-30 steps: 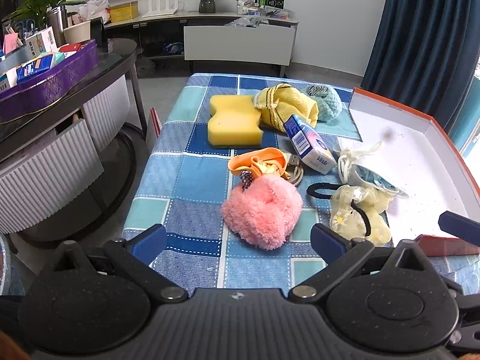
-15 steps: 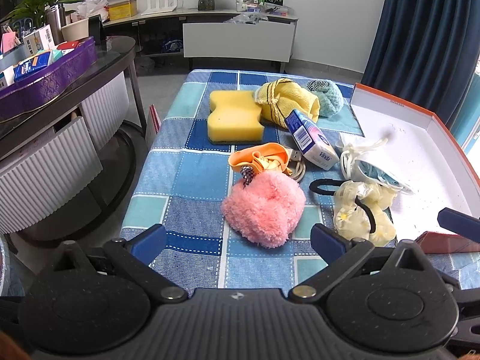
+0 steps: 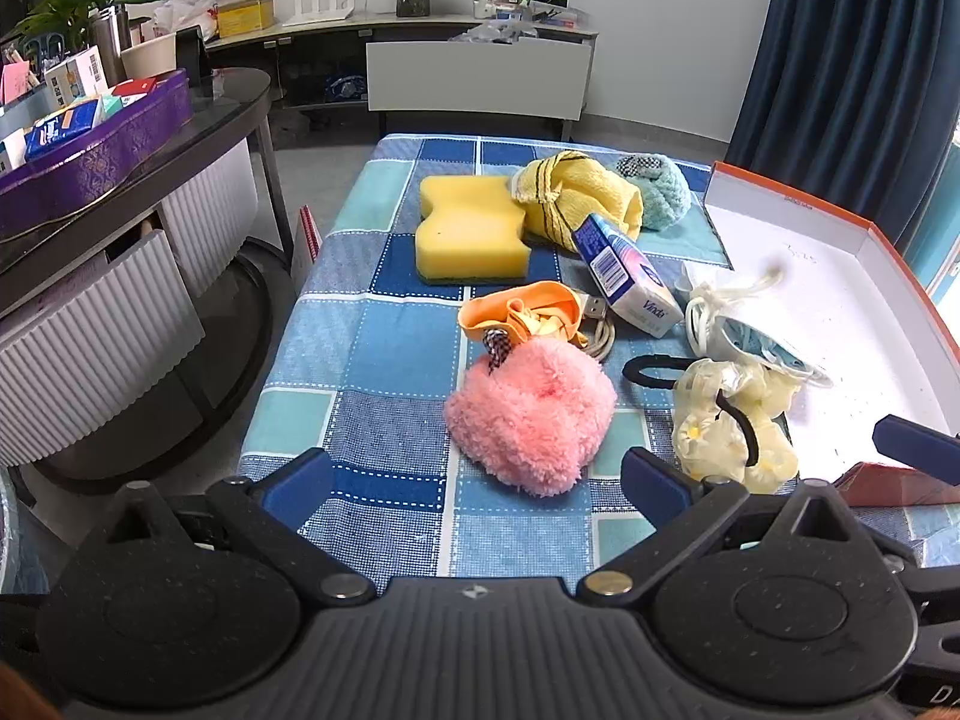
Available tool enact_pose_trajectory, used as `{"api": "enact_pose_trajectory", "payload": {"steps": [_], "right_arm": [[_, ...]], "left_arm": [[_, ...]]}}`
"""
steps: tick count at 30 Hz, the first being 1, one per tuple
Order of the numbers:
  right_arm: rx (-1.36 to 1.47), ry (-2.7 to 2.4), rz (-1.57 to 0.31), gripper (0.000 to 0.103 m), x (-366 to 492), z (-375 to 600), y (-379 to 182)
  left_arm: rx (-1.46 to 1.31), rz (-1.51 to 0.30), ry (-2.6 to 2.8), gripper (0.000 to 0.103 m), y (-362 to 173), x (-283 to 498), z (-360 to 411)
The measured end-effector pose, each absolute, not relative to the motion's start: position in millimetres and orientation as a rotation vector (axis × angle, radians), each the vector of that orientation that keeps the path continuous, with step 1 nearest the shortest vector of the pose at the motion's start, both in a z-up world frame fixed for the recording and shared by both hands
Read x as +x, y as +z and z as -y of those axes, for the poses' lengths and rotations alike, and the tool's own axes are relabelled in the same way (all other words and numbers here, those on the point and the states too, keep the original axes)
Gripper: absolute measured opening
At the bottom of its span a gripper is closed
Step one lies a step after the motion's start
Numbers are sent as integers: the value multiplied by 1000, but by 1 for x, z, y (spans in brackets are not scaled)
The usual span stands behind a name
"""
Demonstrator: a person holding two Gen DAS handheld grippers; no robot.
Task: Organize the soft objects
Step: 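Move left tool toward pink pompom while right tool approaches yellow scrunchie, then close left gripper on pink pompom while right gripper grasps yellow scrunchie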
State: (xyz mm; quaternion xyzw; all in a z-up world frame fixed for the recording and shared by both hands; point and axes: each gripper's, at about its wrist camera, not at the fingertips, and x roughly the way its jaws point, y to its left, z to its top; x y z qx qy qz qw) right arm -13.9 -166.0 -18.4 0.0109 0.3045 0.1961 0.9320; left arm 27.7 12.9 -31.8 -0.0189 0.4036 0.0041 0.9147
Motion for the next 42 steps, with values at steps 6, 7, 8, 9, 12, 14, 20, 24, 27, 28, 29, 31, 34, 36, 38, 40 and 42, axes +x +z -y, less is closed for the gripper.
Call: {"api": "enact_pose_trajectory", "payload": {"steps": [6,7,8,9,12,14,20,24,27,28,29,31,34,36,38,40,42], "right_arm": [[19,398,-621,102,-14,165,-19],[20,398,-620,102,-14,165,-19],[19,398,-621,102,-14,165,-19],[19,397,-620,102,-14,165,-19],[19,399,-623,102,-14,165,-19],[17,400,-623,102,-13,166,-19],[14,399,-630,102,-10,165,-21],[11,401,-632,102,-9,164,-21],[5,400,-635,102,-8,163,-23],[4,398,-636,102,-8,163,-24],[4,398,-635,102,-8,163,-24],[6,399,-637,102,-7,163,-25],[3,398,-639,102,-6,163,-26],[5,396,-639,102,-4,163,-27],[5,396,-643,102,-2,163,-29],[0,395,-641,102,-1,162,-30],[-6,394,-642,102,0,161,-32]], "left_arm": [[-39,-831,6,103,-33,28,-13],[-39,-832,5,103,-33,28,-13],[-38,-832,4,103,-33,28,-13],[-38,-832,4,103,-33,28,-13],[-36,-833,3,103,-33,28,-12],[-36,-834,5,103,-34,29,-13],[-36,-837,6,103,-34,30,-13],[-39,-840,4,103,-36,32,-14],[-35,-842,3,103,-37,35,-15],[-36,-841,3,103,-37,36,-15],[-37,-842,0,103,-37,37,-15],[-36,-842,-4,103,-38,38,-14],[-40,-845,-8,103,-40,40,-14],[-43,-850,-10,103,-42,43,-14],[-52,-852,-18,103,-44,47,-14],[-58,-850,-27,103,-45,51,-13],[-64,-849,-33,103,-47,57,-13]]}}
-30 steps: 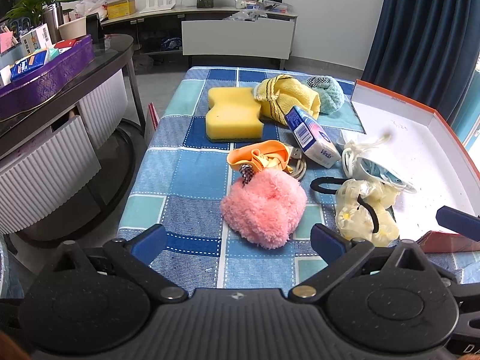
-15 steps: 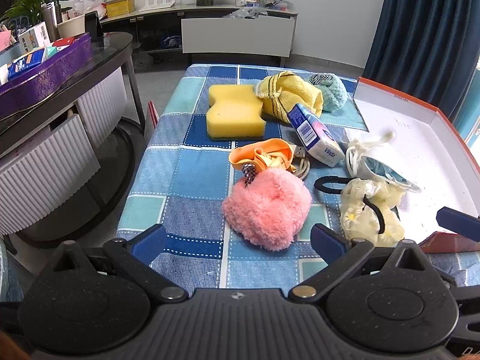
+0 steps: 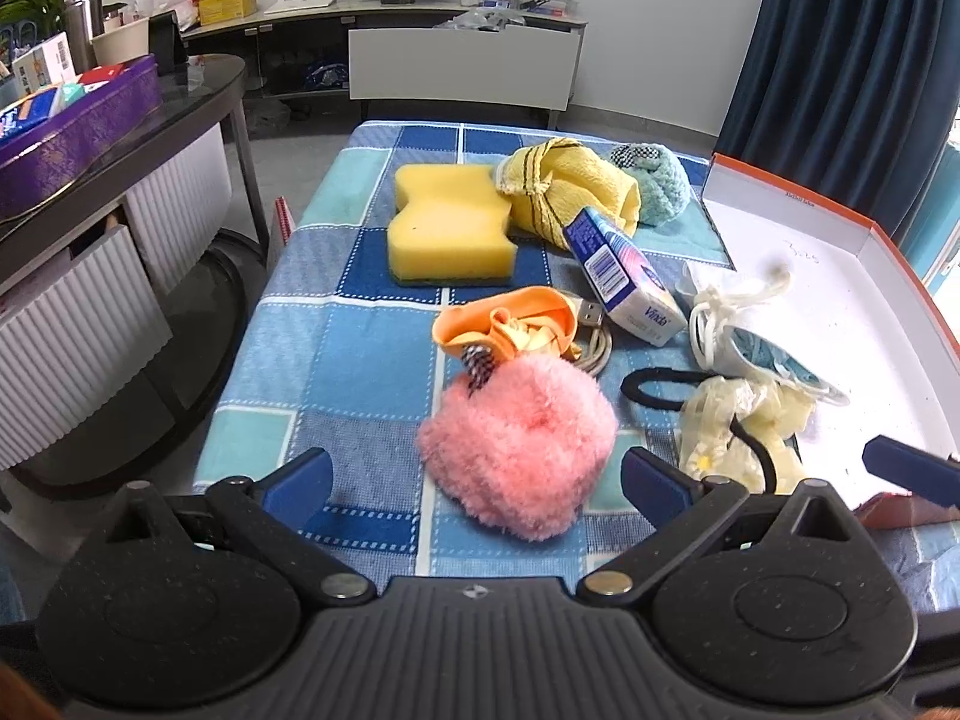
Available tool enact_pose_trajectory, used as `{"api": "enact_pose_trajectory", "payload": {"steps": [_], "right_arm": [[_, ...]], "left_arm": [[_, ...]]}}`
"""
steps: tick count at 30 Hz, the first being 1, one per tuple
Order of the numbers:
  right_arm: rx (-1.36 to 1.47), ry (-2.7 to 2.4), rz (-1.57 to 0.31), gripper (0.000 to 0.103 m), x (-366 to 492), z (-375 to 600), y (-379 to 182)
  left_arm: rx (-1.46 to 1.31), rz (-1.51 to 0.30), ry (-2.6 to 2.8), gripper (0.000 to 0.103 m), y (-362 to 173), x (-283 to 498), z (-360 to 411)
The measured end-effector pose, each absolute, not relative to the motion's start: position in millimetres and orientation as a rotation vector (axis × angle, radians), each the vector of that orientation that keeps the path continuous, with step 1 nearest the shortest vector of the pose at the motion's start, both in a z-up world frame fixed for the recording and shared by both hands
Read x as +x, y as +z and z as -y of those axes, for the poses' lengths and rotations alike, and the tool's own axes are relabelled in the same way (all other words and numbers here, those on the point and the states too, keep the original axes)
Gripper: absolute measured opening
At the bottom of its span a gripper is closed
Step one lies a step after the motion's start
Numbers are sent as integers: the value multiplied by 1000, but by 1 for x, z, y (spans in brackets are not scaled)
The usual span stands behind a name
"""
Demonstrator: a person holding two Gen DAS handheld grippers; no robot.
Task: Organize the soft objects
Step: 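Close left gripper on pink pompom while right gripper grasps yellow scrunchie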
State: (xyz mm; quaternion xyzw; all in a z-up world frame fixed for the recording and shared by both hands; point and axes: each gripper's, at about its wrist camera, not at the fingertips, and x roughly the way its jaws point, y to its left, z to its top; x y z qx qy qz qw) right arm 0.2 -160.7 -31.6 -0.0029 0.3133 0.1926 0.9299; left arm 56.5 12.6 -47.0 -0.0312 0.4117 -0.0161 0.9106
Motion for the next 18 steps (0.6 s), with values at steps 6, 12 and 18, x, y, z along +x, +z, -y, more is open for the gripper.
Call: {"api": "enact_pose_trajectory", "payload": {"steps": [6,12,18], "right_arm": [[-19,400,-645,102,4,157,-36],[-12,402,-645,101,13,156,-41],[-46,421,-625,89,20,149,-43]], "left_arm": [[-108,-853,-71,93,-57,71,-14],[-126,-822,-118,63,-59,67,-16],[-132,-805,-137,61,-52,53,-22]]}}
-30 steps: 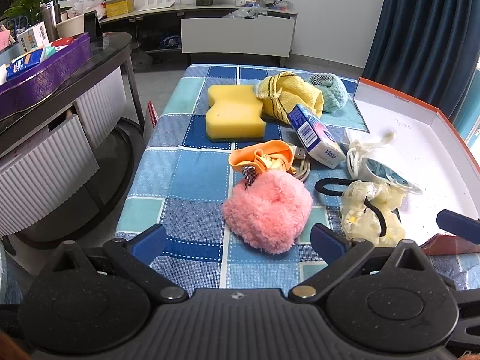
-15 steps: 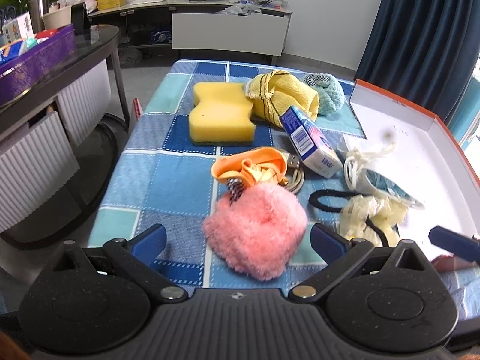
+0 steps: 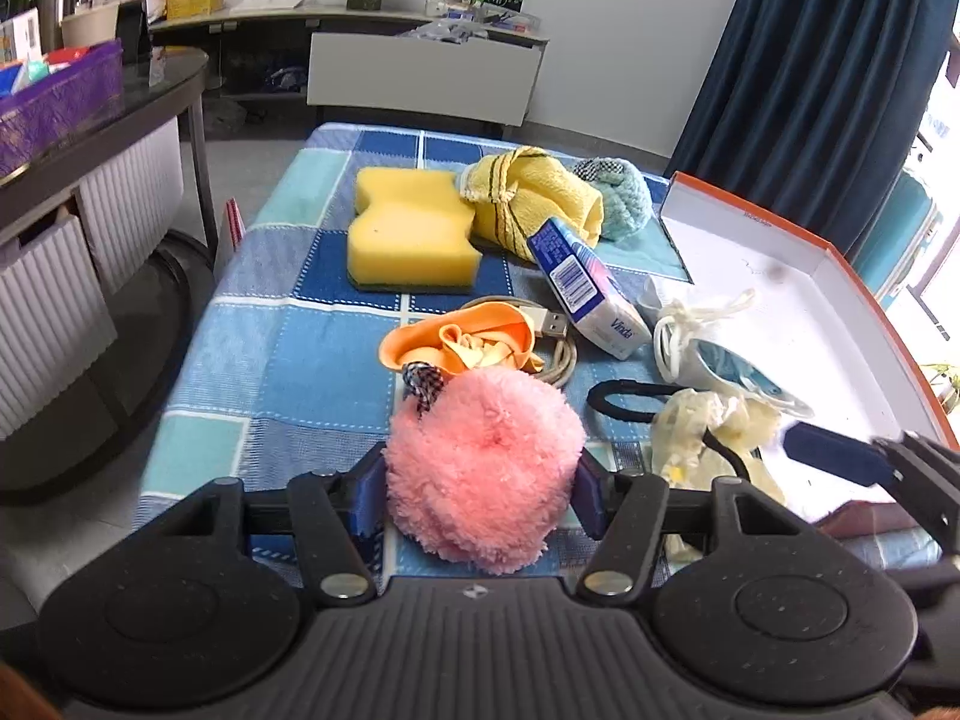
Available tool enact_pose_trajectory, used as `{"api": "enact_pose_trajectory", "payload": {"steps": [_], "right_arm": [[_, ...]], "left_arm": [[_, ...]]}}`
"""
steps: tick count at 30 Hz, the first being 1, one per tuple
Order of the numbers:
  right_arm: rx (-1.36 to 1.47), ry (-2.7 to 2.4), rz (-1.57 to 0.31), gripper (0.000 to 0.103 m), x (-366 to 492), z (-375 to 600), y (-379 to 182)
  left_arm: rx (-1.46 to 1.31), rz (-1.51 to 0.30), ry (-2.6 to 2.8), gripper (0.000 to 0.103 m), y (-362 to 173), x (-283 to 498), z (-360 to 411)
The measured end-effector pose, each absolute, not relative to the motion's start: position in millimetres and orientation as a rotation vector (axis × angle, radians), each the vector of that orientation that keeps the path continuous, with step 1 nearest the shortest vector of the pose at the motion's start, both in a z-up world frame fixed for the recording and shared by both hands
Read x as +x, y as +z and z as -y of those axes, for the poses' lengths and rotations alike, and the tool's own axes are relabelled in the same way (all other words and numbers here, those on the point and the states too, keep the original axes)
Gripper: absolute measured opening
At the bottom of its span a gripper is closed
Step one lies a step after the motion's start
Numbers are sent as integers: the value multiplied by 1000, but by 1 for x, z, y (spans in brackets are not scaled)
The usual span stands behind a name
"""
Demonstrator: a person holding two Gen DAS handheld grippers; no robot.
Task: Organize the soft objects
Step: 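Close left gripper on pink pompom while right gripper grasps yellow scrunchie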
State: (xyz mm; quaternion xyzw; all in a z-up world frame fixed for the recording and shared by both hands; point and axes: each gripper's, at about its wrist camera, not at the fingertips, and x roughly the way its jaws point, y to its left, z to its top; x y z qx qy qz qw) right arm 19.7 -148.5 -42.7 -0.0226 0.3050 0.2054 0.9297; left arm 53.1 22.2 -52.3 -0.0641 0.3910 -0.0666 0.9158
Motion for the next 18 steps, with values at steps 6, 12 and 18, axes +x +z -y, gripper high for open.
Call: {"api": "enact_pose_trajectory", "payload": {"steps": [6,12,18], "right_arm": [[-19,435,-670,50,34,150,-51],[-22,474,-642,16,25,151,-46],[10,490,-573,12,13,165,-23]], "left_arm": [[-125,-790,-138,61,-44,36,-29],[-152,-771,-127,61,-38,28,-35],[-160,-730,-128,61,-24,23,-34]]}}
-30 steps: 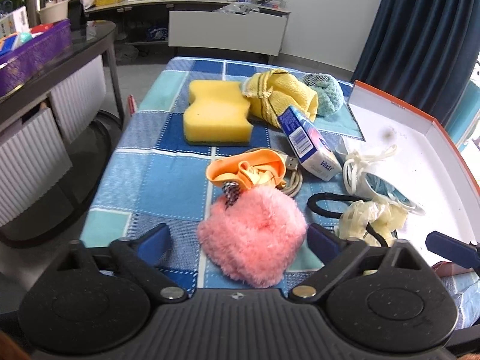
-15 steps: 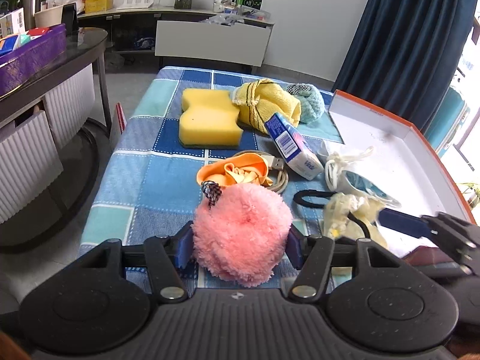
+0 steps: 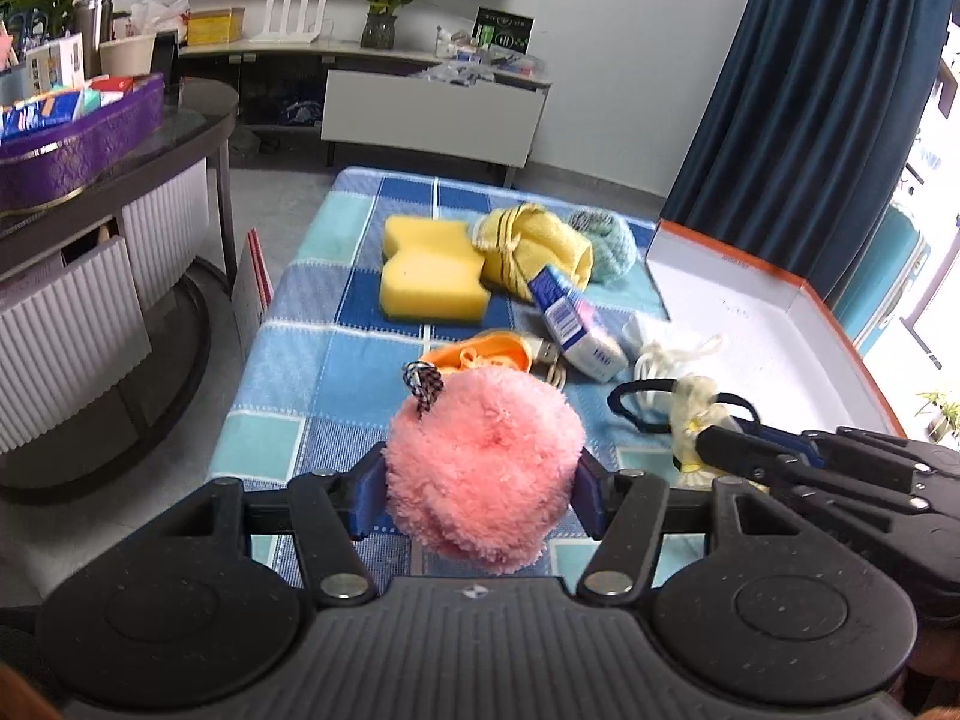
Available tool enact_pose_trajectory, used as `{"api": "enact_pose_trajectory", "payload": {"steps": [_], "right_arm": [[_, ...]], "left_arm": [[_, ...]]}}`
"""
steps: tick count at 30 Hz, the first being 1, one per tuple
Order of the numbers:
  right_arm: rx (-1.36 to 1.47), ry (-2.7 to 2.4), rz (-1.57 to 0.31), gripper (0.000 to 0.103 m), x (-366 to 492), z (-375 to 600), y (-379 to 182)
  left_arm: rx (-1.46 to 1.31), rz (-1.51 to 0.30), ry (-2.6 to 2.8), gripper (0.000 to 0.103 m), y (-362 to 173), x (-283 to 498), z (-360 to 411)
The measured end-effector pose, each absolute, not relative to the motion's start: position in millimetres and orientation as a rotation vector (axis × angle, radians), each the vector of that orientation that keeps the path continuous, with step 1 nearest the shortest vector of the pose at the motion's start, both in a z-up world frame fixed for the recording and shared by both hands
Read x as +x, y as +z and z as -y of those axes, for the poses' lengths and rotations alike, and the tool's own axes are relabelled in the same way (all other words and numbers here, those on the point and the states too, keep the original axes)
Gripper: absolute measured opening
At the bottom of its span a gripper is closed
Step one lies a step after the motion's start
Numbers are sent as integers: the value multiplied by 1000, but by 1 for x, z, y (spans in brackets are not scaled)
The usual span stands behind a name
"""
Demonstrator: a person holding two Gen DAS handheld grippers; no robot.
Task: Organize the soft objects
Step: 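Close left gripper on pink pompom while right gripper grasps yellow scrunchie, then carry pink pompom in left gripper while right carries scrunchie over white box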
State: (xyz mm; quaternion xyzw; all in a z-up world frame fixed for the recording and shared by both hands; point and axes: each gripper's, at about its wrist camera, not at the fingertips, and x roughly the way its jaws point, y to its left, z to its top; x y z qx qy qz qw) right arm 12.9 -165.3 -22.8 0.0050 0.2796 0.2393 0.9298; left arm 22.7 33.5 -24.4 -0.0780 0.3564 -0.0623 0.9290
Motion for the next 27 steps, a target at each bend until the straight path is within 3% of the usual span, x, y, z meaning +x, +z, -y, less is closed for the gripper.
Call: {"api": "enact_pose_trajectory", "payload": {"steps": [27], "right_arm": [[61,349,-386,12,1,254,46]], "left_arm": [[-118,-621,-226,61,28,19,26]]}}
